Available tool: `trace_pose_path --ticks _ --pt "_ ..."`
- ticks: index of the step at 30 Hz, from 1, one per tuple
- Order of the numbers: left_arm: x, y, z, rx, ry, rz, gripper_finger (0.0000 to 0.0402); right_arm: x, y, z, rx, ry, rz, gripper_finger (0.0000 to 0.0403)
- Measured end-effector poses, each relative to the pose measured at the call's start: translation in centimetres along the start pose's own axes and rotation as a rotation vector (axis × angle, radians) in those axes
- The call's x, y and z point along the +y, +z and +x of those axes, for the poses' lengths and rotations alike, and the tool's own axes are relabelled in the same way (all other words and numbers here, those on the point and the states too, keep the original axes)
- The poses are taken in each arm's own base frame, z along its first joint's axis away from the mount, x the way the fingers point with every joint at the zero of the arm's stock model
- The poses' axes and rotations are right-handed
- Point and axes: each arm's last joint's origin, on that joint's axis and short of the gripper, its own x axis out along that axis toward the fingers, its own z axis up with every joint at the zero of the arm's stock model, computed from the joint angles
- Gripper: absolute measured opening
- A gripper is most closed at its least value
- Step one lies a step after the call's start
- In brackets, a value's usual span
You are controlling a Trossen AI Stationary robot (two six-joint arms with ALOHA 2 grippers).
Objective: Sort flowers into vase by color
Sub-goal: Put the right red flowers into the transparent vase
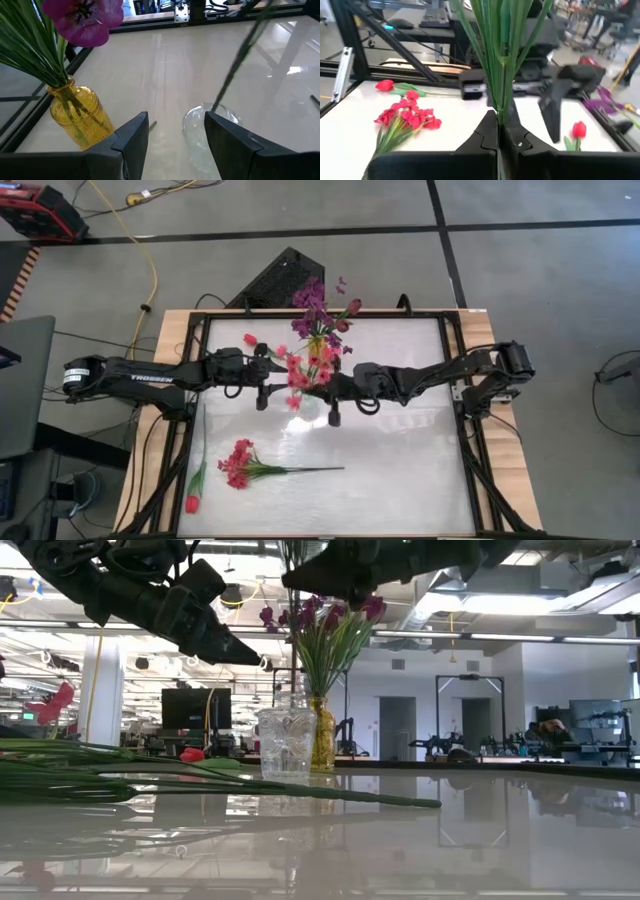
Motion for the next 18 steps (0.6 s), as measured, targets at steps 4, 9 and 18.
trace_pose_path --ticks 4,9,18 --pt "0.0 0.0 0.0 0.001 0.009 0.0 0.0183 -0.6 -0.3 0.1 0.024 -0.016 0.034 0.0033" --pt "0.0 0.1 0.0 -0.007 0.01 -0.001 0.0183 -1.3 -0.3 0.1 0.022 -0.034 0.043 0.0065" --pt "0.0 0.1 0.0 -0.006 0.011 -0.029 0.0183 -2.9 -1.6 0.1 0.133 -0.077 0.171 0.0153"
